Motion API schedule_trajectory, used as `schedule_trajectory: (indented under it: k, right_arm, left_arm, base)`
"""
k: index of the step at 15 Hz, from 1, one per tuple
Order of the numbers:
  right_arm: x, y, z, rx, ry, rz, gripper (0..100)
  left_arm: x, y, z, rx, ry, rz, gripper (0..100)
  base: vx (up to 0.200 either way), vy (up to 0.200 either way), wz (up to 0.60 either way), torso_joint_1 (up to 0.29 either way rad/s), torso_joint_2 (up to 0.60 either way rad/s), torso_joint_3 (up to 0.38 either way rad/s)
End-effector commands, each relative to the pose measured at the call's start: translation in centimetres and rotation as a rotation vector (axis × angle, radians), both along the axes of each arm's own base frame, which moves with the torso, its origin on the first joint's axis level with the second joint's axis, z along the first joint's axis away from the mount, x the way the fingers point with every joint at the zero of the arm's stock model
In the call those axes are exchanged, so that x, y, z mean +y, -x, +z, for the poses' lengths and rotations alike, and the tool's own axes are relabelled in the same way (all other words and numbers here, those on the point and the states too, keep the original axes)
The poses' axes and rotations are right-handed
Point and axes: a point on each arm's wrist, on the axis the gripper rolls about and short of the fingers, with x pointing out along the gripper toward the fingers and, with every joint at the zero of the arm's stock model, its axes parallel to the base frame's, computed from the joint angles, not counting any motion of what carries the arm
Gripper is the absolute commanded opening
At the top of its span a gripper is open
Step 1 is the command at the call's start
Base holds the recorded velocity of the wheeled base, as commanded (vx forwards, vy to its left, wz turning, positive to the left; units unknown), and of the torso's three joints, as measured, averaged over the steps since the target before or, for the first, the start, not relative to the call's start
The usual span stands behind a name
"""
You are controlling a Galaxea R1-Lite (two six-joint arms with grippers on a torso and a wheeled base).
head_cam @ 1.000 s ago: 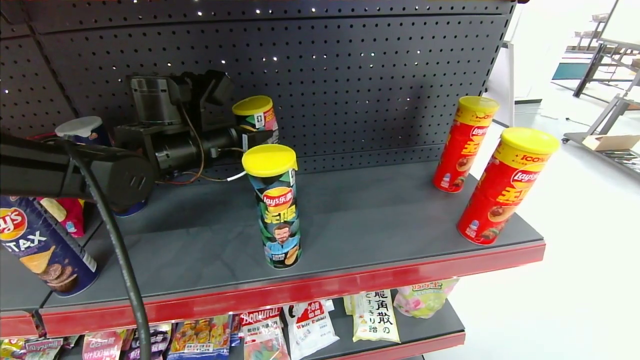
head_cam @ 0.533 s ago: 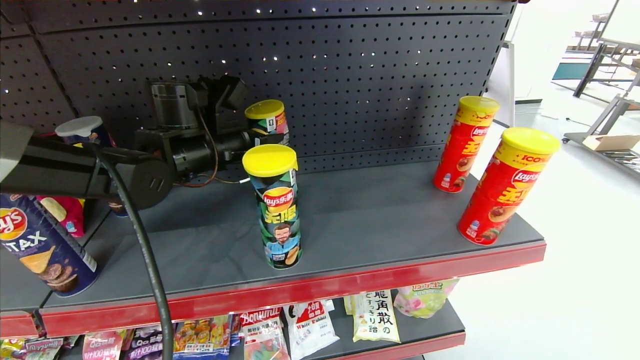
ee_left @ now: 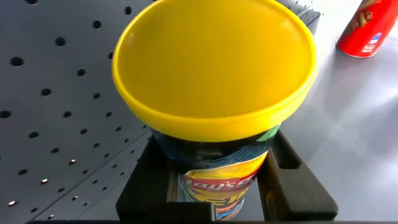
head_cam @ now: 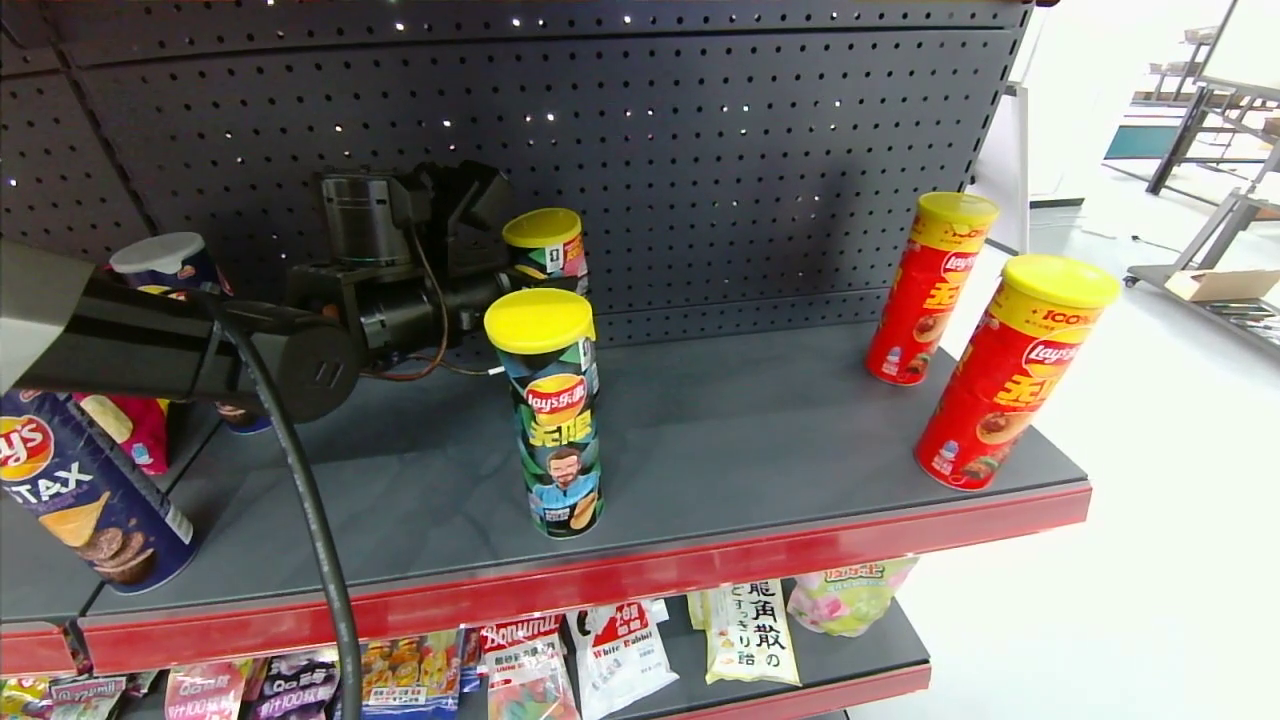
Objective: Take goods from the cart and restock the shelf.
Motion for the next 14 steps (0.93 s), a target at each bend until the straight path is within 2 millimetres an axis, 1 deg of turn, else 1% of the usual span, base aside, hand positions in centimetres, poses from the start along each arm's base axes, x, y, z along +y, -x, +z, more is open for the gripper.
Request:
schedule_trajectory:
  k: [1, 6, 10, 11, 14]
  right_arm:
    - [0.0, 0.0, 0.0, 0.0, 0.0, 0.002, 100]
    - [0.0, 0.0, 0.0, 0.0, 0.0, 0.002, 100]
    - [0.0, 0.0, 0.0, 0.002, 0.0, 0.0, 100]
    - [0.0, 0.0, 0.0, 0.002, 0.0, 0.002, 100]
    - [0.0, 0.0, 0.0, 0.002, 0.0, 0.0, 100]
  left_arm:
    - [-0.3, 0.1, 0.2, -0.004, 0.002, -0.007, 0]
    - [-0.4, 0.2, -0.4, 0.002, -0.018, -0.013, 0]
    - [-0.4, 0.2, -1.0, 0.019, -0.039, 0.036, 0]
    - [-0.4, 0.2, -1.0, 0.019, -0.039, 0.036, 100]
    - [-0.6, 0.3, -1.0, 0.021, -0.039, 0.035, 100]
  base:
    - [0.0, 0.0, 0.0, 0.0, 0.0, 0.0]
    - [0.0, 0.0, 0.0, 0.0, 0.0, 0.0]
    - [0.0, 0.0, 0.0, 0.0, 0.0, 0.0]
    - [0.0, 0.0, 0.0, 0.0, 0.0, 0.0]
    - [0.0, 0.0, 0.0, 0.0, 0.0, 0.0]
